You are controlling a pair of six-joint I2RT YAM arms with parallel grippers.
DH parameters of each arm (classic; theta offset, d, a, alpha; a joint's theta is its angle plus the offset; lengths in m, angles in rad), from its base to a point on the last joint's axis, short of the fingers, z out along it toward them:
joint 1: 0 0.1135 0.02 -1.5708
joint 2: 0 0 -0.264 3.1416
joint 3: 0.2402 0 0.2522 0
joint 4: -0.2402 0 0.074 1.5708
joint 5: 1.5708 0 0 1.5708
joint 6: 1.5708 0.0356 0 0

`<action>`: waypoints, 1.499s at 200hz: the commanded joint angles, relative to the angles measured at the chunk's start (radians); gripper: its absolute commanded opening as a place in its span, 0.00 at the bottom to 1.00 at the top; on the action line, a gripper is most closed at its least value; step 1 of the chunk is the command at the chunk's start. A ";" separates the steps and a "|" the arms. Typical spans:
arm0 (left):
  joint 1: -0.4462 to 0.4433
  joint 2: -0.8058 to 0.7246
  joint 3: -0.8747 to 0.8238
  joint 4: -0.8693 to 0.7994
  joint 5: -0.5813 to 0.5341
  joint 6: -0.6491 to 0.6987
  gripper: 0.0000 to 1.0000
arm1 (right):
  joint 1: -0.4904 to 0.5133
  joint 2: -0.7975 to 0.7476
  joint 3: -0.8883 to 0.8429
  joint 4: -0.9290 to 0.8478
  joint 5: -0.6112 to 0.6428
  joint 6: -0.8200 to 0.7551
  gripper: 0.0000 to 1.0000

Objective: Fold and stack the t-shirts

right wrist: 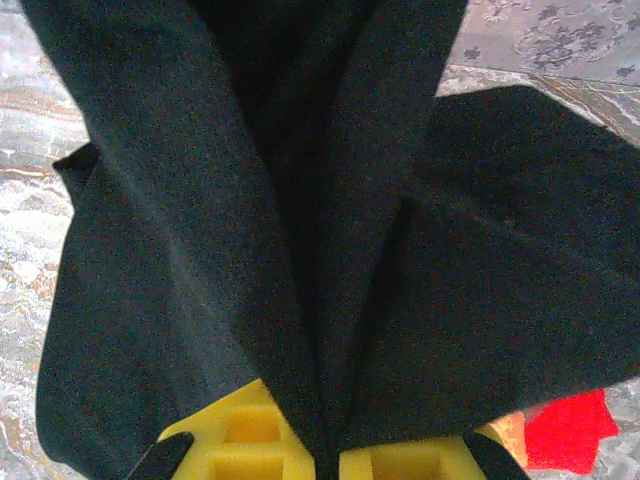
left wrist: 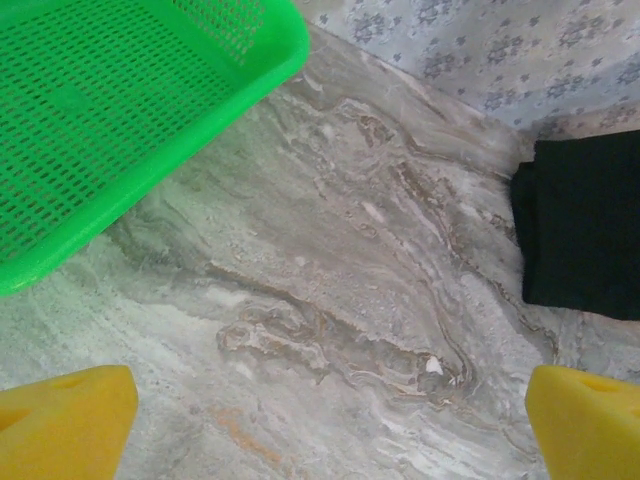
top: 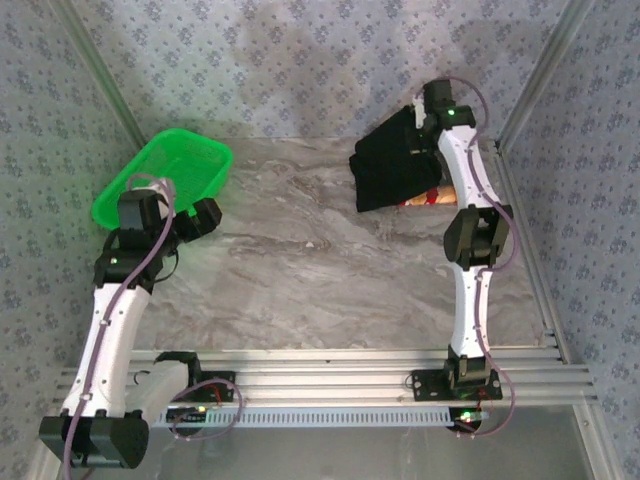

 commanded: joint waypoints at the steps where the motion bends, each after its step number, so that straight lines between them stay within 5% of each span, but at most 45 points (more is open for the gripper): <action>1: 0.004 -0.017 -0.011 -0.025 -0.020 0.021 1.00 | -0.046 -0.032 0.035 0.061 -0.083 0.024 0.00; 170: 0.040 -0.188 -0.077 -0.269 -0.149 0.107 0.99 | -0.305 0.070 -0.092 0.198 -0.452 0.170 0.00; 245: 0.046 -0.231 -0.097 -0.277 -0.142 0.086 1.00 | -0.356 0.084 -0.093 0.177 -0.343 0.224 0.05; 300: 0.046 -0.242 -0.099 -0.295 -0.139 0.081 1.00 | -0.393 0.136 -0.093 0.164 -0.375 0.264 0.06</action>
